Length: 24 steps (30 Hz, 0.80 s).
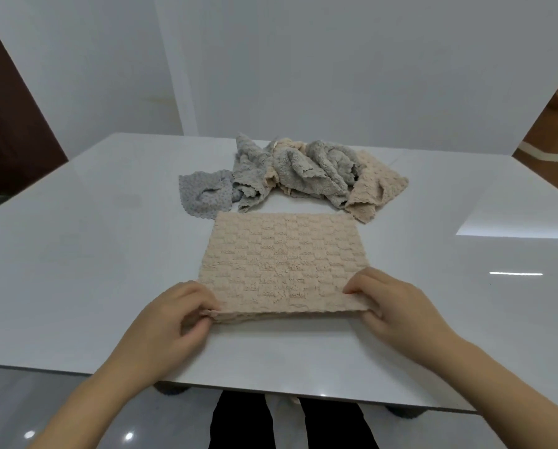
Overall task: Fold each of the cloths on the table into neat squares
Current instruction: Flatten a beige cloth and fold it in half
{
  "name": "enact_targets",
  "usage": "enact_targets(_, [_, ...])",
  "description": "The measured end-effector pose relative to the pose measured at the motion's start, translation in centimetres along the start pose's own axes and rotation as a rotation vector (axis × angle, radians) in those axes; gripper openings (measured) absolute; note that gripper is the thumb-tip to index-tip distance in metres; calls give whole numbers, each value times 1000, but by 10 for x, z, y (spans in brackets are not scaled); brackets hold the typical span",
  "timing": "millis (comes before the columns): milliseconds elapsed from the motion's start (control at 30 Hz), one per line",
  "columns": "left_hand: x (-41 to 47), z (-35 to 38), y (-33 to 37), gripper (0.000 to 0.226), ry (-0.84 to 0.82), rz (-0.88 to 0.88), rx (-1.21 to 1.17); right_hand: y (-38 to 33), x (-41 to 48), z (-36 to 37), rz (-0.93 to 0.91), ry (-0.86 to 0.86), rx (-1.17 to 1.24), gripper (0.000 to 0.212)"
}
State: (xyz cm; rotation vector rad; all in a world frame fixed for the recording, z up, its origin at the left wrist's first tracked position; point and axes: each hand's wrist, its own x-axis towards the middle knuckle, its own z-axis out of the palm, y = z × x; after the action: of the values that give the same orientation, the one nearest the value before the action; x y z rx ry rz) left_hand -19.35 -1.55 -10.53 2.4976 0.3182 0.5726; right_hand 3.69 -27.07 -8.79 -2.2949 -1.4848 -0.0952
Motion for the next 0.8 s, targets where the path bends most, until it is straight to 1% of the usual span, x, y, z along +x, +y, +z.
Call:
enact_targets(33, [-1, -4, 1, 14, 46, -85, -117, 6, -1, -4, 42, 3, 81, 32])
enact_targets(100, [0, -11, 1, 3, 129, -246, -323, 13, -6, -15, 134, 15, 275, 22])
enact_targets(133, [2, -15, 1, 4, 170, -298, -410, 17, -8, -17, 175, 17, 394, 17])
enact_targets(200, [7, -20, 0, 11, 232, -370, -557, 20, -7, -20, 237, -5, 597, 15])
enact_targets(233, [12, -21, 1, 13, 245, -392, -610, 22, -4, -20, 276, -4, 648, 15])
enact_targets(300, [25, -21, -1, 19, 243, -429, -619, 25, 7, -17, 360, 8, 692, 20])
enact_targets(400, [50, -15, -13, 28, 210, -473, -497, 26, 32, -9, 437, 27, 618, 42])
enact_targets(433, [59, -13, -17, 28, 201, -477, -428, 25, 41, -6, 449, 45, 571, 45])
enact_targets(500, [75, -6, -25, 24, 194, -470, -261, 24, 58, -1, 462, 94, 455, 44])
enact_targets(600, [97, 3, -29, 25, 195, -489, -57, 25, 78, 9, 502, 141, 247, 36])
enact_targets(700, [113, 9, -32, 28, 242, -506, 82, 25, 88, 18, 519, 163, 79, 30])
enact_targets(800, [122, 17, -35, 30, 266, -505, 216, 27, 93, 26, 524, 182, -36, 26])
